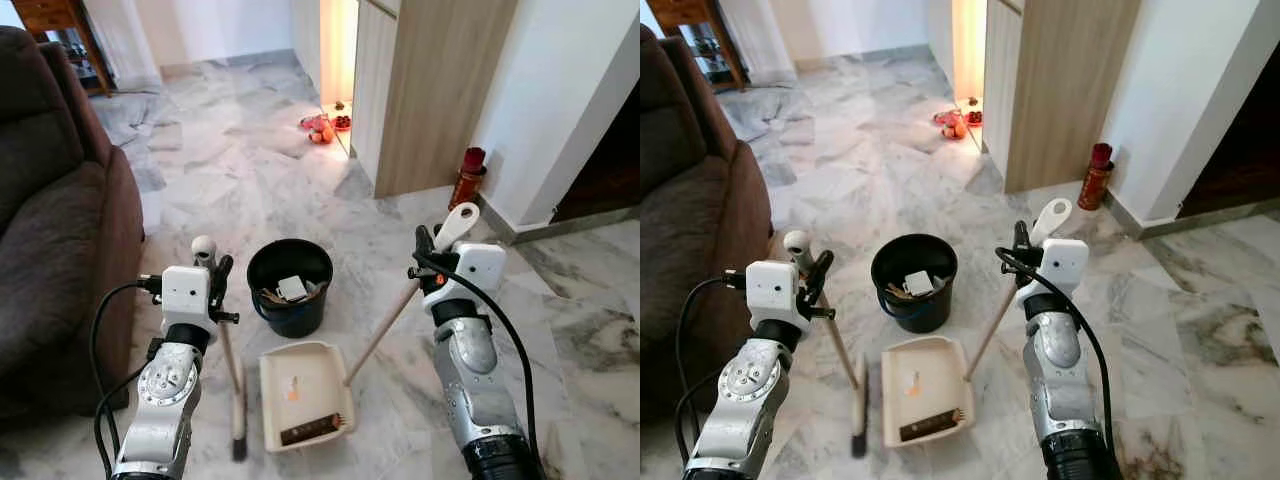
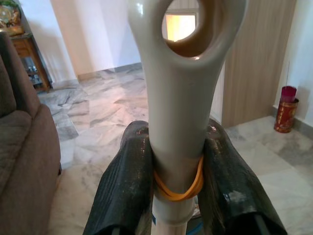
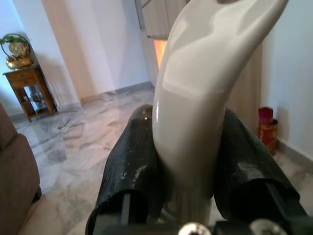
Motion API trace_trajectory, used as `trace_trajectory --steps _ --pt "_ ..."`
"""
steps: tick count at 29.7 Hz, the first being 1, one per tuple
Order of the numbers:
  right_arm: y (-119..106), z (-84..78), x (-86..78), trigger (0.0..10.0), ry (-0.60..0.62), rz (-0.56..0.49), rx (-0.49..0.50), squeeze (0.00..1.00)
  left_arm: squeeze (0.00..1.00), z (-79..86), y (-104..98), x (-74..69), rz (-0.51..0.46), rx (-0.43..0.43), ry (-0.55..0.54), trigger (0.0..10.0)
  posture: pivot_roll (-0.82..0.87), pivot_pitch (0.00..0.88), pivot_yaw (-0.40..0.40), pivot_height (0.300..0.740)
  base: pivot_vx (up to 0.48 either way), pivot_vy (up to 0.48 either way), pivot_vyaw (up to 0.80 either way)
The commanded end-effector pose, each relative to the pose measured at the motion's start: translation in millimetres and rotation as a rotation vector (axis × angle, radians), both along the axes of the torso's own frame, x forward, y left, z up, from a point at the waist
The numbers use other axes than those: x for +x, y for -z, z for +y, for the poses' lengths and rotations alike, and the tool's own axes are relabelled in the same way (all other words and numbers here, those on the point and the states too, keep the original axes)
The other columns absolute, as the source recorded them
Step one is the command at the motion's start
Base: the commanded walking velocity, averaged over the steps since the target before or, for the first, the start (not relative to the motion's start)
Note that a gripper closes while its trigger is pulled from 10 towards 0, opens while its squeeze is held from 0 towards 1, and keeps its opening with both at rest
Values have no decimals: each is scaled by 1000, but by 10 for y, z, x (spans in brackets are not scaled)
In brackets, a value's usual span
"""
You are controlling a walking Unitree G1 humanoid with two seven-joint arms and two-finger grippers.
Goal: Sweep floor
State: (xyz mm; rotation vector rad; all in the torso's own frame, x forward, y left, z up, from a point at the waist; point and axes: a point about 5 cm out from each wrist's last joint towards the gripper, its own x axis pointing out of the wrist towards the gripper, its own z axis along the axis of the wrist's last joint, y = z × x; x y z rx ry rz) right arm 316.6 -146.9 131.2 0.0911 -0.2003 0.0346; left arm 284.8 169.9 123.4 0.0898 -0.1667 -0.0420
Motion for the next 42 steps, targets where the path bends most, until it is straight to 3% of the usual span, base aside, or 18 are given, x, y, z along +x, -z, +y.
trace_trajectory --steps 1,18,24,27,33,42 --pt "-258 26 27 10000 -8 -99 13 0 0 1 -85 4 -42 21 4 10000 148 38 49 740 0 0 0" --pt "-798 18 -127 10000 -118 -232 3 0 0 -11 -82 8 -43 24 14 10000 140 33 53 740 0 0 0" --pt "-1027 -75 -157 10000 -73 -296 88 0 0 -6 -87 6 -48 22 12 10000 137 36 54 740 0 0 0" --pt "-1133 -42 -159 10000 -69 -330 94 0 0 6 -84 -3 -50 50 4 10000 137 40 56 740 0 0 0" --pt "-1147 78 -154 10000 -102 -325 95 0 0 52 -82 -10 -49 53 -20 10000 146 43 54 740 233 0 444" --pt "-1164 95 -150 10000 -108 -322 118 0 0 59 -79 -14 -49 56 -30 10000 146 46 51 740 398 0 167"
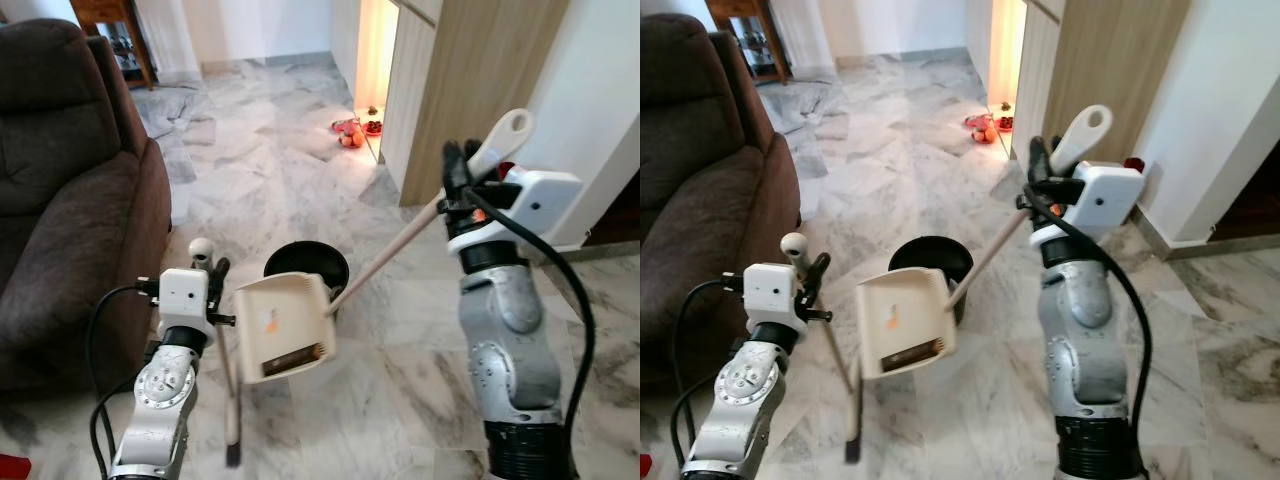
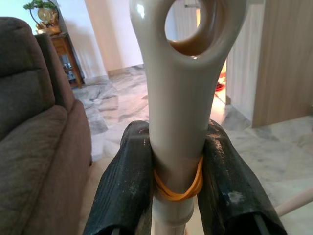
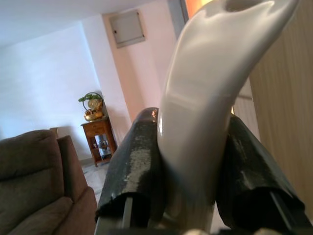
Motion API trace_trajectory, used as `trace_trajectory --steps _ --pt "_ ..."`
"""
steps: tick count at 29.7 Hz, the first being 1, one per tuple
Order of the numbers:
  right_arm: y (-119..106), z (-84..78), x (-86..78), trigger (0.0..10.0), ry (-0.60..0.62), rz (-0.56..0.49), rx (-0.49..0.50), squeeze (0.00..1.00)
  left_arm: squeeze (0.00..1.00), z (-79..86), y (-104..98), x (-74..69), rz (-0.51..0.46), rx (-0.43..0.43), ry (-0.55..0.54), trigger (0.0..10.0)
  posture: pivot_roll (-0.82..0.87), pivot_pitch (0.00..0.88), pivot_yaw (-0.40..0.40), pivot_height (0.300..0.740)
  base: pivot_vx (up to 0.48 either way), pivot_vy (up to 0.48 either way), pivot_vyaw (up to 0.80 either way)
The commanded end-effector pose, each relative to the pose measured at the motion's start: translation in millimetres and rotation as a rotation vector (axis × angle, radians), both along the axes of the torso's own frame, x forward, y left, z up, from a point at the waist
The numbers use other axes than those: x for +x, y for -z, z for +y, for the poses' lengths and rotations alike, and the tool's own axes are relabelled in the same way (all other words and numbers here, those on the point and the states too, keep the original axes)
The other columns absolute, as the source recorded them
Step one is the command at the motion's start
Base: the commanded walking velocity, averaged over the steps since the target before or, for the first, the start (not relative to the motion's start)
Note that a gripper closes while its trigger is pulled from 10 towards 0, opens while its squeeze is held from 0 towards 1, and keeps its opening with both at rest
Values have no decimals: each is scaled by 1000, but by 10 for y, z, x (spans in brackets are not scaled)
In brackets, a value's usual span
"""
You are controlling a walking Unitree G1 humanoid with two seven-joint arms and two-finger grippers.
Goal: Sweep floor
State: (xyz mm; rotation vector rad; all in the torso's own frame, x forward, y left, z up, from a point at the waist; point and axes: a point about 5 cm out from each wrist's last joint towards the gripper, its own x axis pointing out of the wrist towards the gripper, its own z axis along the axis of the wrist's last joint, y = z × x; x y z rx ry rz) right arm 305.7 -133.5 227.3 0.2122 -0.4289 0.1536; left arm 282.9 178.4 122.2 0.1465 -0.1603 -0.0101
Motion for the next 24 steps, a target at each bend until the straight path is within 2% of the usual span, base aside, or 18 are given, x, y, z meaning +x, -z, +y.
trace_trajectory --steps 1,12,18,24 --pt "-203 -38 -41 10000 16 -88 12 0 0 -26 -92 5 -53 3 8 10000 146 46 51 740 398 0 0" --pt "-204 -7 -37 10000 -1 -90 2 0 0 -19 -97 7 -57 3 0 10000 149 45 50 740 401 0 0" --pt "-210 1 -35 10000 -6 -94 2 0 0 -19 -103 10 -62 1 -2 10000 147 45 49 740 402 0 557" --pt "-229 13 -41 10000 -13 -101 11 0 0 -15 -114 15 -68 3 -7 10000 148 44 49 740 402 0 0"
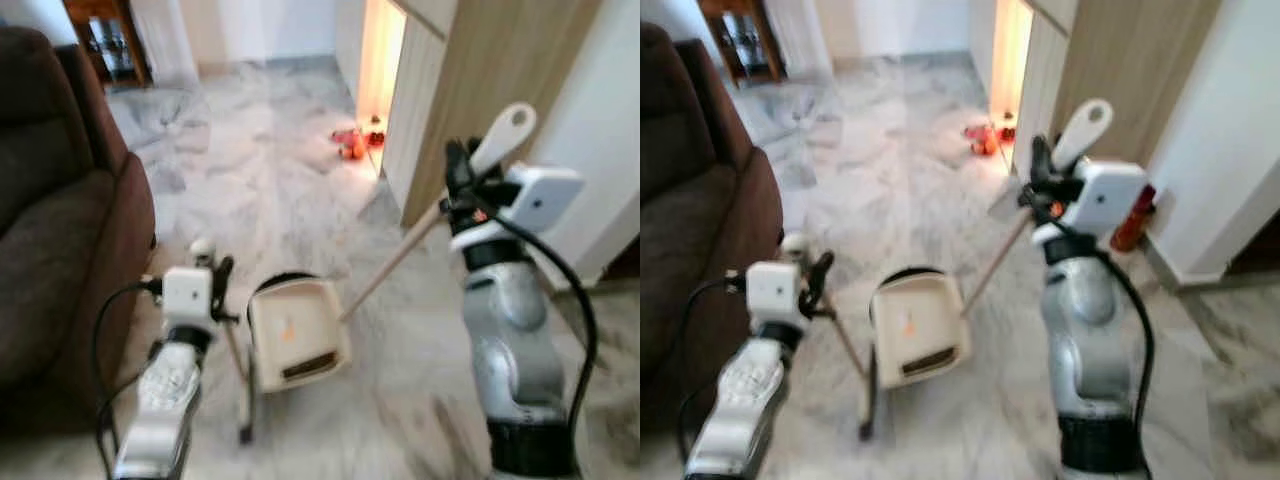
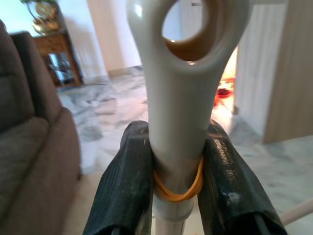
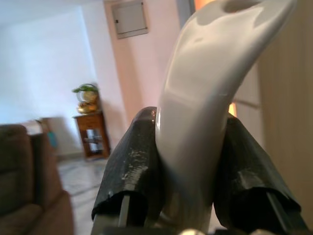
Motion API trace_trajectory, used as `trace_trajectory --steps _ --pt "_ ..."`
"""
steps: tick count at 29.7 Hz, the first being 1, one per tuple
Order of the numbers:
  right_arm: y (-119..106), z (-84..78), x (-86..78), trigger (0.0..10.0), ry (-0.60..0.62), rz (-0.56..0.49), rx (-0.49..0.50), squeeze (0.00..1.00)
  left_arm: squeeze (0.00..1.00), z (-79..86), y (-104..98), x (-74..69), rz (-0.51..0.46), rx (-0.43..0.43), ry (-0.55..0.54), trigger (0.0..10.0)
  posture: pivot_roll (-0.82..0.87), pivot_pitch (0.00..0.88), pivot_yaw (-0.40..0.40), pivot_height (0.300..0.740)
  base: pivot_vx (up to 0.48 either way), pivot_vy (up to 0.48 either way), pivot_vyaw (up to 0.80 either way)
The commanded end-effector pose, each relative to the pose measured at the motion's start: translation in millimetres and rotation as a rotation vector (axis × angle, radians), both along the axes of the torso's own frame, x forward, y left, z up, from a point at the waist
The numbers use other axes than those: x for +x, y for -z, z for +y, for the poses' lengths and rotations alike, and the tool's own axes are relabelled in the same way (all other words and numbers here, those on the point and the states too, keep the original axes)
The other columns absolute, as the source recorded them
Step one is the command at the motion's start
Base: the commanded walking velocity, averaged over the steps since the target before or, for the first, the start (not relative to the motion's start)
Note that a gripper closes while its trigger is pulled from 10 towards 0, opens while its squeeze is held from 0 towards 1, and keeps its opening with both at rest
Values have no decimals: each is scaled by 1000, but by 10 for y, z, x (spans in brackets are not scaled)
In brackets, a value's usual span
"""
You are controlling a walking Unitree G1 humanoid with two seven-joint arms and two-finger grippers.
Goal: Sweep floor
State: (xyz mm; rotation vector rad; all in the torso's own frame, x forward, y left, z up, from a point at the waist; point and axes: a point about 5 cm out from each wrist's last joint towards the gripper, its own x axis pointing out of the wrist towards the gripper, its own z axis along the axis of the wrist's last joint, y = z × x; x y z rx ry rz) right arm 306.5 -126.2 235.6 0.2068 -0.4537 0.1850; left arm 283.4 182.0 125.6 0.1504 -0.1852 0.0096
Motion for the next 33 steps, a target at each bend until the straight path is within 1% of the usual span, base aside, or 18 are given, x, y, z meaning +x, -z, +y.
trace_trajectory --steps 1,17,24,25,27,29,33 --pt "-148 -58 -50 10000 12 -74 21 0 0 -51 -79 9 -42 2 11 10000 148 44 49 740 405 0 0" --pt "-201 -41 -58 10000 2 -97 25 0 0 -46 -96 4 -55 2 2 10000 150 40 44 740 403 0 0" --pt "-232 -22 -68 10000 7 -120 4 0 0 -50 -105 2 -67 -2 5 10000 146 39 43 740 0 0 0" --pt "-233 -12 -72 10000 3 -122 -1 0 0 -51 -104 1 -67 -2 6 10000 146 38 43 740 0 0 0" --pt "-216 126 -154 10000 -75 -143 -51 0 0 -52 -107 0 -68 0 5 10000 148 39 43 740 0 0 0" --pt "-213 142 -166 10000 -84 -146 -55 0 0 -50 -107 0 -69 0 5 10000 148 39 43 740 0 0 0" --pt "-197 225 -214 10000 -121 -141 -47 0 0 -48 -111 -1 -71 -1 1 10000 146 42 43 740 0 0 0"
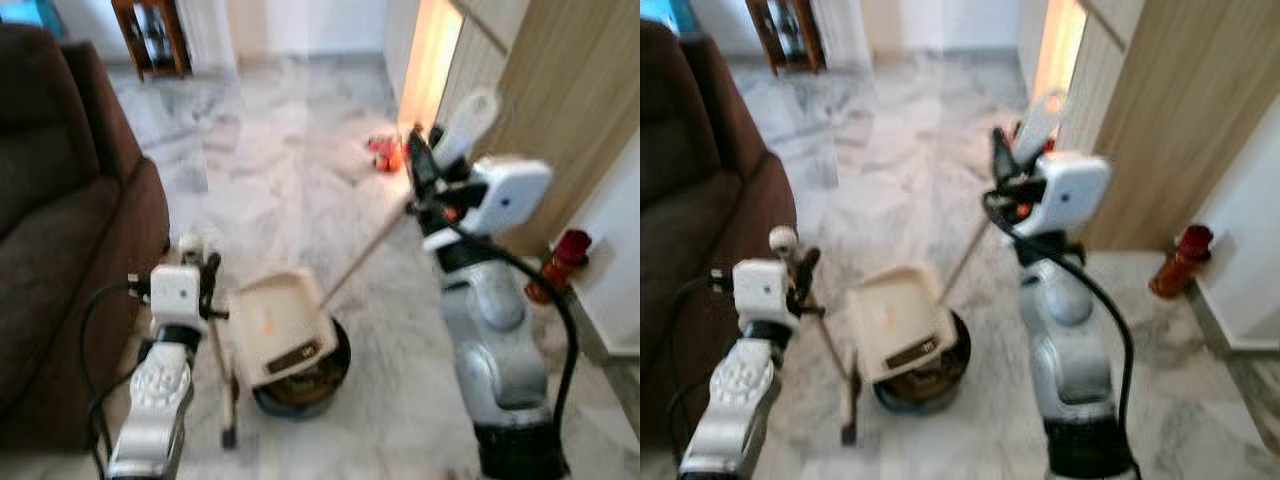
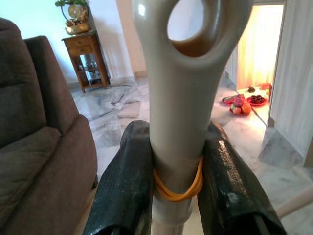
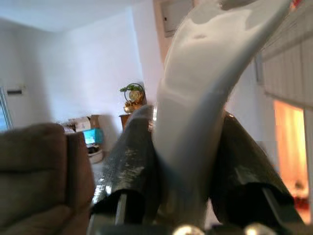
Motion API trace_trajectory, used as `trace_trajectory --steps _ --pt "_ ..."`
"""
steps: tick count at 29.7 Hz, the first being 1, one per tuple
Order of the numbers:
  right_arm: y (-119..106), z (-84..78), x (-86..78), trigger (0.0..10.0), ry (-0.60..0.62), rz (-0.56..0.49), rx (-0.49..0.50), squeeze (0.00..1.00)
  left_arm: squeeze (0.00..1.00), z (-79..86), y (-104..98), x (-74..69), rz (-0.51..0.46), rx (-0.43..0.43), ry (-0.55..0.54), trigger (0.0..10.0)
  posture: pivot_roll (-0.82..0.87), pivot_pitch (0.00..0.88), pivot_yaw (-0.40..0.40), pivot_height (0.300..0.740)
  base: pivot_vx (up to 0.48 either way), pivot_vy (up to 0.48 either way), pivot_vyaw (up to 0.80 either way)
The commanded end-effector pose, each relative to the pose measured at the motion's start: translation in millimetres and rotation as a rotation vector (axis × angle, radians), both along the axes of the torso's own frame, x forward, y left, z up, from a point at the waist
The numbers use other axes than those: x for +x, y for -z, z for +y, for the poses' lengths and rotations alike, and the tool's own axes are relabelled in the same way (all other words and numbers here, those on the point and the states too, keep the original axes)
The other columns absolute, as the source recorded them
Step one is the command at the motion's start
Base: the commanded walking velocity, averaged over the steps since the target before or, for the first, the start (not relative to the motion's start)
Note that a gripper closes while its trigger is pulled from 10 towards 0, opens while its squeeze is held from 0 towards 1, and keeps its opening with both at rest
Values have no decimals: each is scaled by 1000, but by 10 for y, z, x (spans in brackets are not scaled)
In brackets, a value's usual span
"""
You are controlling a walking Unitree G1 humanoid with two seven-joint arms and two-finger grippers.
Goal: Sweep floor
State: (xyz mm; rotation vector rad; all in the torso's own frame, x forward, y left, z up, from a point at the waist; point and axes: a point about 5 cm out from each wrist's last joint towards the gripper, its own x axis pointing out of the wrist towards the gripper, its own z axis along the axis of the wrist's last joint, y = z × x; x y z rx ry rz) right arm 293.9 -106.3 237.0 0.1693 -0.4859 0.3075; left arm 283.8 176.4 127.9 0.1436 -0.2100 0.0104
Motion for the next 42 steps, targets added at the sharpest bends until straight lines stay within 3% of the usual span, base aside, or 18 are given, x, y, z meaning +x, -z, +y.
trace_trajectory --steps 1,17,25,27,42 --pt "-184 30 -88 10000 -18 -92 15 0 0 8 -89 -4 -47 6 -1 10000 146 42 43 740 0 0 0" --pt "-294 283 -243 10000 6 -225 -64 0 0 -40 -63 -23 -40 39 25 10000 145 51 44 740 0 0 0" --pt "-290 376 -307 10000 4 -291 -167 0 0 -44 -63 -23 -39 39 28 10000 144 57 46 740 0 0 0" --pt "-278 450 -358 10000 -14 -342 -247 0 0 -45 -59 -24 -38 38 30 10000 143 58 47 740 0 0 0" --pt "-234 606 -469 10000 -47 -441 -374 0 0 -88 -63 -21 -41 55 52 10000 141 60 46 740 0 0 0"
